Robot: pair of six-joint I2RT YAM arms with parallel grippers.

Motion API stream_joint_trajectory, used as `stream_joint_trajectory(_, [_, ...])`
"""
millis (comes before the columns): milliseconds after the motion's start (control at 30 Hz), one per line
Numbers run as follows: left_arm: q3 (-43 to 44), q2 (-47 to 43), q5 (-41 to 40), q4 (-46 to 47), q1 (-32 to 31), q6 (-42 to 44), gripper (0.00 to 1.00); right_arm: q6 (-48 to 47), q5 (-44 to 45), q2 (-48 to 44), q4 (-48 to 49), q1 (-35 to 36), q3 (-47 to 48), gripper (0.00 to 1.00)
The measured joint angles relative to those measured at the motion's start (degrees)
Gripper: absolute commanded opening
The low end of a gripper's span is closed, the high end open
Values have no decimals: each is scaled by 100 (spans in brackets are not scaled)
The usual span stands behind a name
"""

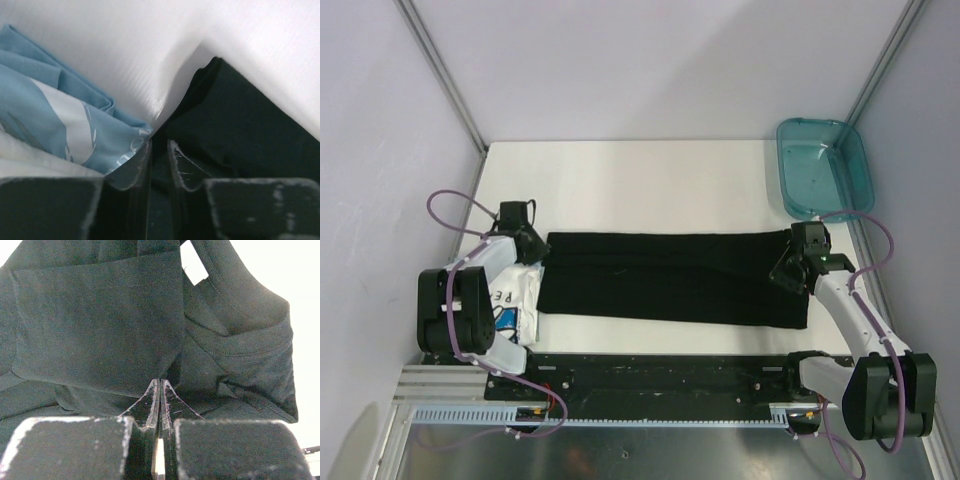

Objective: Fold and stack the t-shirts
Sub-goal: Fold the other side of the tshirt into a rectangle

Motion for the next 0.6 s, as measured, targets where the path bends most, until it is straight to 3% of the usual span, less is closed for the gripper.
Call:
stream_joint_trajectory(100, [-98, -116, 7, -42, 0, -90, 55, 13, -26, 0, 11, -7, -74, 0])
stream_joint_trajectory(167, [-116, -256, 26, -66, 0, -94, 60, 15, -59, 0, 17, -9, -94, 0])
stream_joint_trajectory(267, [-111, -564, 109, -61, -11, -94, 59, 15, -90, 0, 44, -9, -101, 4])
stream_joint_trajectory(433, [98, -737, 308, -59, -168, 42, 46, 59, -120, 0, 103, 70, -101, 32])
stream_joint_trajectory(600, [470, -413, 525, -13, -636, 170, 38, 61, -83, -129, 129, 398, -101, 38])
